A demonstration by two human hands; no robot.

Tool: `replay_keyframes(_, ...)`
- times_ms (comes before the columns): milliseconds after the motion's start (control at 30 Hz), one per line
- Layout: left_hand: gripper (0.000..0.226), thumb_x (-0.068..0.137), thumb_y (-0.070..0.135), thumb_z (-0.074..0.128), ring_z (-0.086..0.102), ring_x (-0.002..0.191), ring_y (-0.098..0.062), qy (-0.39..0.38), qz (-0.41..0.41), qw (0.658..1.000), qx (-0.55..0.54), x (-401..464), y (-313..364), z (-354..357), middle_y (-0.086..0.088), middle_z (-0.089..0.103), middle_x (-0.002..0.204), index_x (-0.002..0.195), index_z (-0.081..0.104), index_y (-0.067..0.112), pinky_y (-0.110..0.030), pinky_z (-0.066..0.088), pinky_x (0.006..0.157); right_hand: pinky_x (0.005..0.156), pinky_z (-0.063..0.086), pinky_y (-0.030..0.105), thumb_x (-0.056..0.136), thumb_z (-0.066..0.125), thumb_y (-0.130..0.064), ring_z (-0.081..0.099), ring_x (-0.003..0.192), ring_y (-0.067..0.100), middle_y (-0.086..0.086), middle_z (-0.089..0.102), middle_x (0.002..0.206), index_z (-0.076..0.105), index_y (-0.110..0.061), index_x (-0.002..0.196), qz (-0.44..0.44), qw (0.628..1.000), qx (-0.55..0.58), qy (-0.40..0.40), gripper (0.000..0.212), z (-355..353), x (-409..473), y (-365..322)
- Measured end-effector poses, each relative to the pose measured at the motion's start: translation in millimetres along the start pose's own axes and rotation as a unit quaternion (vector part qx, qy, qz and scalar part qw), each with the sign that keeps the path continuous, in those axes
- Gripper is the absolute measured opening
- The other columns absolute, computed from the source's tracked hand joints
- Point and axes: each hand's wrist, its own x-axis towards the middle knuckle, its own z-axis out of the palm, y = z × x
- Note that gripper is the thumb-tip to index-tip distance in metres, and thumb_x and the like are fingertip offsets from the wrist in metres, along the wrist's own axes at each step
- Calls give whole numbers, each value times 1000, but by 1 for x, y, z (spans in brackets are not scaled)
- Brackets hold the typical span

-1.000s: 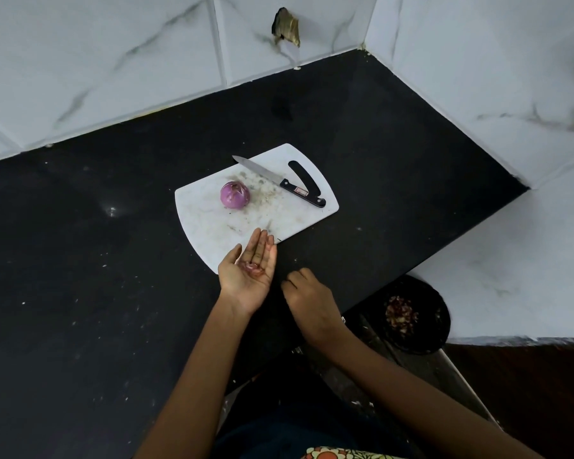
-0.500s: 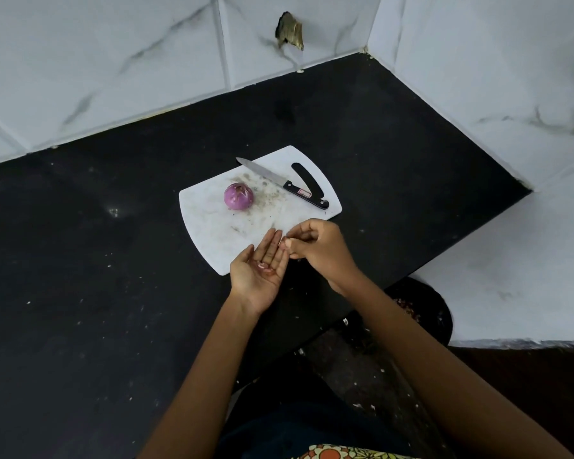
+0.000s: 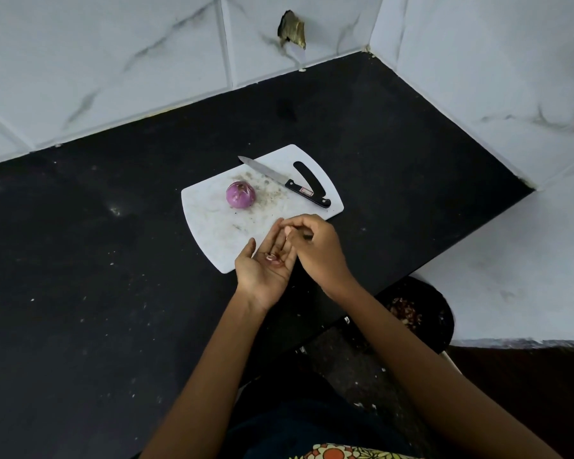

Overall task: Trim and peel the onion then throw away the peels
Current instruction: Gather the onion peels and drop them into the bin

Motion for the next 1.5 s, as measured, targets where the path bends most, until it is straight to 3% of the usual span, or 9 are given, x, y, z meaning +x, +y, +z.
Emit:
replay_keyframes(167,66,98,49,24,68,91,-24,-42,-4,999,25,-6,-10,21,-14,69,104,114,63,-1,-33,49,85,72,50,9,94,41,2,65,89,2,6,65,115,63,-7,114,38,988,145,27,31,-10,-6,-1)
replay_keyframes(367,72,94,57,28,56,114,-24,-89,-36,990,102,-7,-62,58,-15,65,112,124,57,-2,-33,35,112,73,47,7,93,39,7,64,96,-3,3,66,114,64,-8,116,37,965,222,138,37,-61,-19,8)
replay_keyframes(567,73,93,63,29,55,120,-23,-118,-113,957,241,-3,-167,97,-11,60,129,128,57,5,-35,41,105,100,48,28,96,49,-11,58,115,6,0,60,126,63,-20,116,57,924,257,277,26,-137,-44,42)
replay_keyframes(733,78,91,66,25,52,124,-22,-93,-164,930,316,23,-278,100,-10,57,133,132,54,6,-35,35,110,107,43,40,93,55,-16,55,121,13,3,59,129,62,-21,117,98,879,241,399,26,-206,-53,114)
replay_keyframes(900,80,91,66,23,53,118,-25,-41,-215,915,338,90,-376,65,-14,60,119,132,51,4,-36,36,108,98,47,22,98,40,-4,57,116,15,8,61,126,58,-5,124,172,813,334,445,32,-264,-46,213)
replay_keyframes(1000,82,91,67,23,47,128,-28,-8,-241,900,364,141,-426,35,-17,51,136,140,42,5,-37,33,110,87,48,13,97,37,0,58,108,14,11,62,120,56,2,124,221,781,359,461,33,-286,-30,283)
replay_keyframes(1167,81,91,66,26,53,110,-27,19,-249,872,421,227,-473,-14,-16,55,121,136,44,1,-37,37,103,88,49,25,94,41,3,60,95,19,20,63,116,59,5,119,271,745,377,478,30,-299,3,390)
replay_keyframes(1367,91,81,77,33,53,122,-33,81,-260,826,493,317,-514,-65,-18,53,136,134,50,6,-44,39,108,85,51,23,90,50,-8,64,94,20,13,66,111,63,2,117,326,772,318,444,31,-292,37,513)
replay_keyframes(1500,94,80,79,30,49,126,-33,98,-226,809,534,352,-523,-83,-16,50,139,139,45,7,-46,35,110,98,45,25,92,47,-21,57,114,24,18,62,124,61,-1,120,328,838,272,342,37,-277,48,560)
